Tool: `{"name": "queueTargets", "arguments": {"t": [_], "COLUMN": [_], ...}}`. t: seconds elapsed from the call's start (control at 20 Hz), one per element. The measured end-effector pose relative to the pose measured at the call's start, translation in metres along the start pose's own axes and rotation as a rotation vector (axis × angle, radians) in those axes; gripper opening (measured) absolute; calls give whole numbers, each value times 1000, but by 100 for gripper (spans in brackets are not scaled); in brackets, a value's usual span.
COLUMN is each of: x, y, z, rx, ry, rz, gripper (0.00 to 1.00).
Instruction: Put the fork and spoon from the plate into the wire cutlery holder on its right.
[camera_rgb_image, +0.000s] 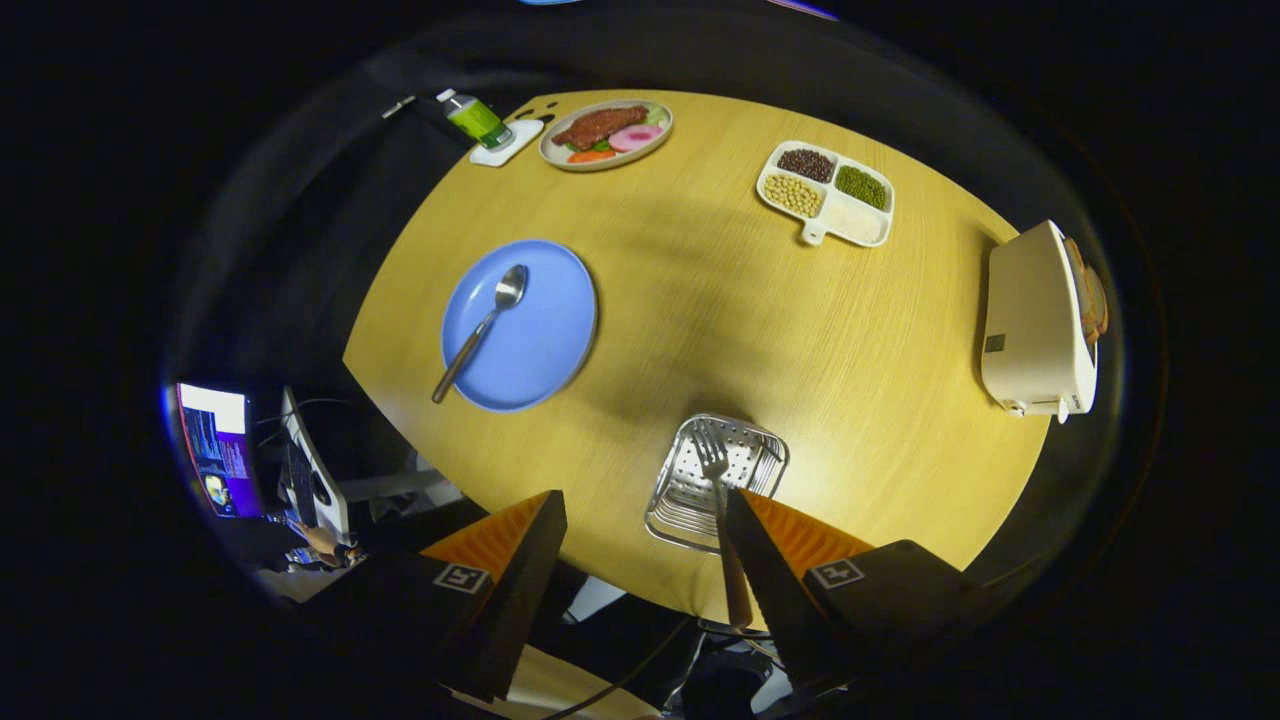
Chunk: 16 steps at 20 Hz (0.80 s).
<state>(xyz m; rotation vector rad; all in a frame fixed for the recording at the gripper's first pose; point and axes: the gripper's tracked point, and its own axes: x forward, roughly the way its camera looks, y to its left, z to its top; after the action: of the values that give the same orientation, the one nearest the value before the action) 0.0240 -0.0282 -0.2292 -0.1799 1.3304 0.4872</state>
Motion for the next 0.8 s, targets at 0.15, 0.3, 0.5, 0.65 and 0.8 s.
{"name": "queueTargets", "arguments": {"t": [0.15, 0.3, 0.5, 0.65, 0.8], "x": [-9, -9, 9, 33, 61], "y": [26, 55, 101, 137, 159], "z": [8, 13, 27, 38, 49], "rx": [43, 35, 27, 55, 77], "ry": [-91, -149, -205, -199, -186], "rz": [18, 29, 54, 104, 112], "gripper": [100, 100, 99, 100, 100]}}
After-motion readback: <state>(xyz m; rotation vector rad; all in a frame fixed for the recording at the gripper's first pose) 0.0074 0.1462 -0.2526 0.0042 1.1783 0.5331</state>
